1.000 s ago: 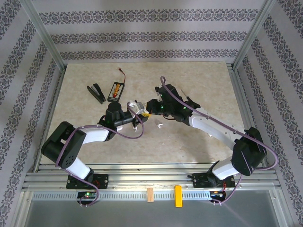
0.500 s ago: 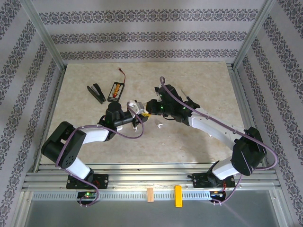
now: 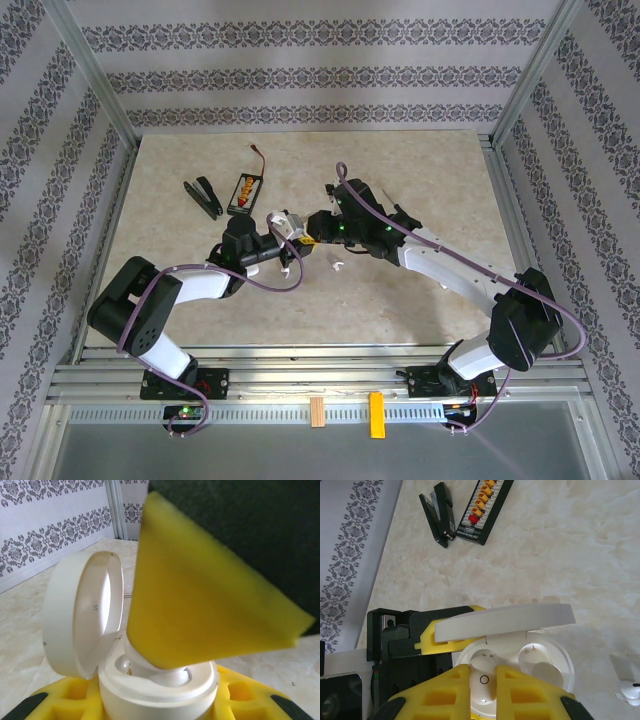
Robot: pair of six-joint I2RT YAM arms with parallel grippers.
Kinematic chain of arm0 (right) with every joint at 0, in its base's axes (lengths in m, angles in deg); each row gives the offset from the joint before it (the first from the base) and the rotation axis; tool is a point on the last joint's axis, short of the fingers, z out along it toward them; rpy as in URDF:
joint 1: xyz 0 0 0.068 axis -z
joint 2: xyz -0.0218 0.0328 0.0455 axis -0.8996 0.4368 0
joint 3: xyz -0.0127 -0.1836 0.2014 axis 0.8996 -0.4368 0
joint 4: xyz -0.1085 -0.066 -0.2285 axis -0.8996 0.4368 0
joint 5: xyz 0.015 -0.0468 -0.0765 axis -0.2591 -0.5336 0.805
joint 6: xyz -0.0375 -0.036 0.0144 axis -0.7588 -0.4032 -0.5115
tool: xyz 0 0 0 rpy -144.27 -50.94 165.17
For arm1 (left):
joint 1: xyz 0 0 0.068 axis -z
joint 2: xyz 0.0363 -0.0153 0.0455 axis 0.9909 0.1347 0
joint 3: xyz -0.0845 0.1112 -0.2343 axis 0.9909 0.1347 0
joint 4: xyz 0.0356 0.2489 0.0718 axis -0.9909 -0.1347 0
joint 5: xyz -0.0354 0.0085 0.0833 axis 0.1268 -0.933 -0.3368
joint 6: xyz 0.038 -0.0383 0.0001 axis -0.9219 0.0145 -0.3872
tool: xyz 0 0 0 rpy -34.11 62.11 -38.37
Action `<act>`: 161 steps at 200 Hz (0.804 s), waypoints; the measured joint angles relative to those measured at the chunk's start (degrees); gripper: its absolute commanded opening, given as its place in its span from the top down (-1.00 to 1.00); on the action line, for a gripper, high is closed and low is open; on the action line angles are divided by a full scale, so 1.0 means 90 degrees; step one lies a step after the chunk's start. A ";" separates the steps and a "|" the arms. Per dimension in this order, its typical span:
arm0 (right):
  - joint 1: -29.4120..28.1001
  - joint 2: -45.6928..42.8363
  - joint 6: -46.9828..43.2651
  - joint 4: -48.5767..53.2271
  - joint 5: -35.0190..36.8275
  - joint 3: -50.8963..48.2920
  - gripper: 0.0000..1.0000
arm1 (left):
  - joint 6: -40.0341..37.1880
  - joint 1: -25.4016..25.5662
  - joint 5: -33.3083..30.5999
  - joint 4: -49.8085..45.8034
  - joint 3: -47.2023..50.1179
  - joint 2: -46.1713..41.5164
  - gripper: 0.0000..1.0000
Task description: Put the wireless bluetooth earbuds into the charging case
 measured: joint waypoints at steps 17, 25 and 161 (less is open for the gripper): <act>0.0000 0.0000 -0.0046 -0.0002 0.0000 0.0000 0.50 | 0.0005 0.0000 0.0019 0.0036 -0.0017 0.0022 0.52; 0.0002 -0.0002 -0.0053 -0.0005 -0.0002 0.0000 0.49 | 0.0012 0.0000 0.0024 0.0039 -0.0034 0.0036 0.52; 0.1243 -0.2149 -0.0682 -0.0063 -0.0342 -0.1535 0.05 | 0.0240 -0.0134 0.0046 0.0199 -0.0046 0.0090 0.52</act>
